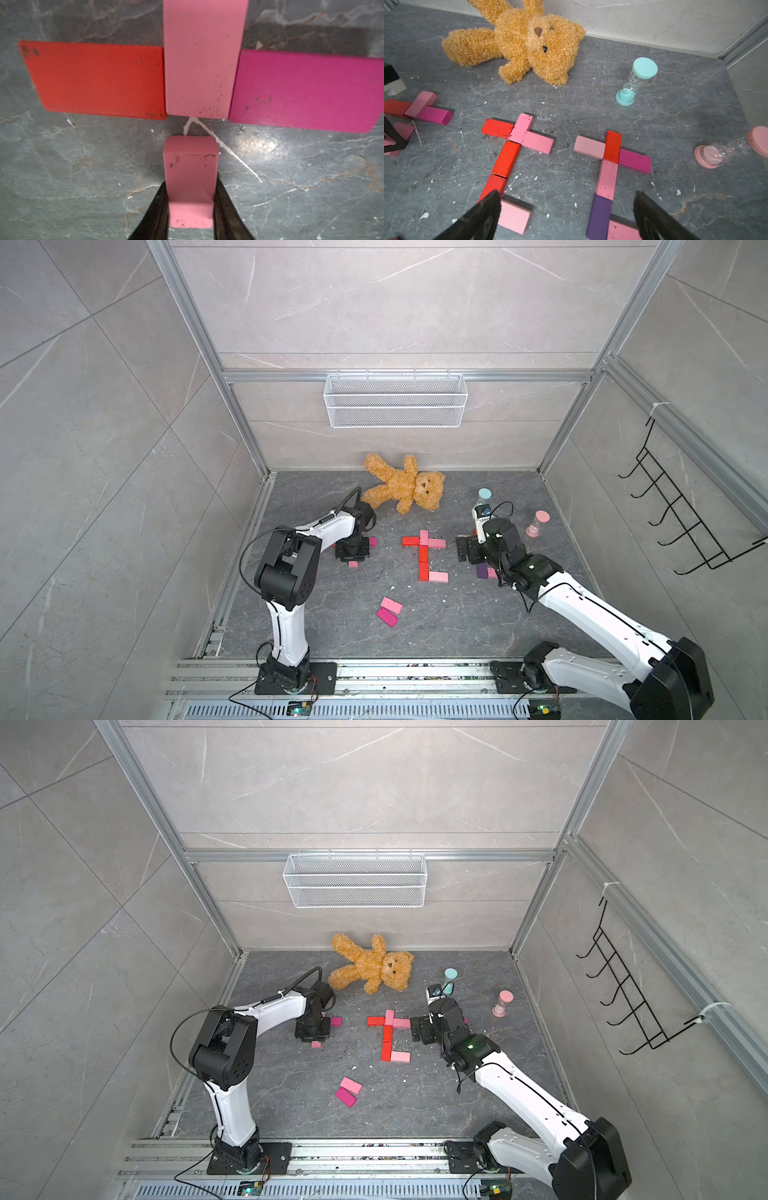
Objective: Assemble the letter t with building blocks
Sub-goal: Assemble the building block at the center of the board.
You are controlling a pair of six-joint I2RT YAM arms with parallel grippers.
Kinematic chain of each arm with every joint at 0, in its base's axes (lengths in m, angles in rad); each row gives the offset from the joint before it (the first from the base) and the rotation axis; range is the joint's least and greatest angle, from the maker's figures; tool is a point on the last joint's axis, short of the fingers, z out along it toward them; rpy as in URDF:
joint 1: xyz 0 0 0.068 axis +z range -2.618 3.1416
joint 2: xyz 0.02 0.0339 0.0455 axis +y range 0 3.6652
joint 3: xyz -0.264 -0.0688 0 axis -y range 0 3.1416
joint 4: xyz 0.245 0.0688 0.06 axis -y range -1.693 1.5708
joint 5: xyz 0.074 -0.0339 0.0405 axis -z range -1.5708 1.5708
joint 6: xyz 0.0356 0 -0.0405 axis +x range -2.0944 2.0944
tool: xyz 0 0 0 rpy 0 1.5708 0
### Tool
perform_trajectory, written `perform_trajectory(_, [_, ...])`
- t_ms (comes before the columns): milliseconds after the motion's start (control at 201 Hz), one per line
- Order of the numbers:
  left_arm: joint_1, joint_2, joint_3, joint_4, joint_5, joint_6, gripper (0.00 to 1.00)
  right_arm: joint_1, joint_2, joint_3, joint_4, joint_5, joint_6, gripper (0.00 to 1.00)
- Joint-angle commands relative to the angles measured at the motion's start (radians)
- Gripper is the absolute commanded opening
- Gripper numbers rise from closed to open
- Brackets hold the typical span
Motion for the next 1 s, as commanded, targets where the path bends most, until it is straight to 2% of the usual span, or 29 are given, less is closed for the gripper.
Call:
perform_trajectory(0, [0.012, 0.035, 0.026, -0.014, -0.001, 0.021, 0.00, -0.002, 0.009, 0.020, -0.020, 0.019, -0.005, 1.00])
perform_trajectory(991, [0.029, 0.079, 0.070, -0.012, 0.048, 0.048, 0.00, -0.002, 0.031, 0.024, -0.015, 0.029, -0.010, 1.00])
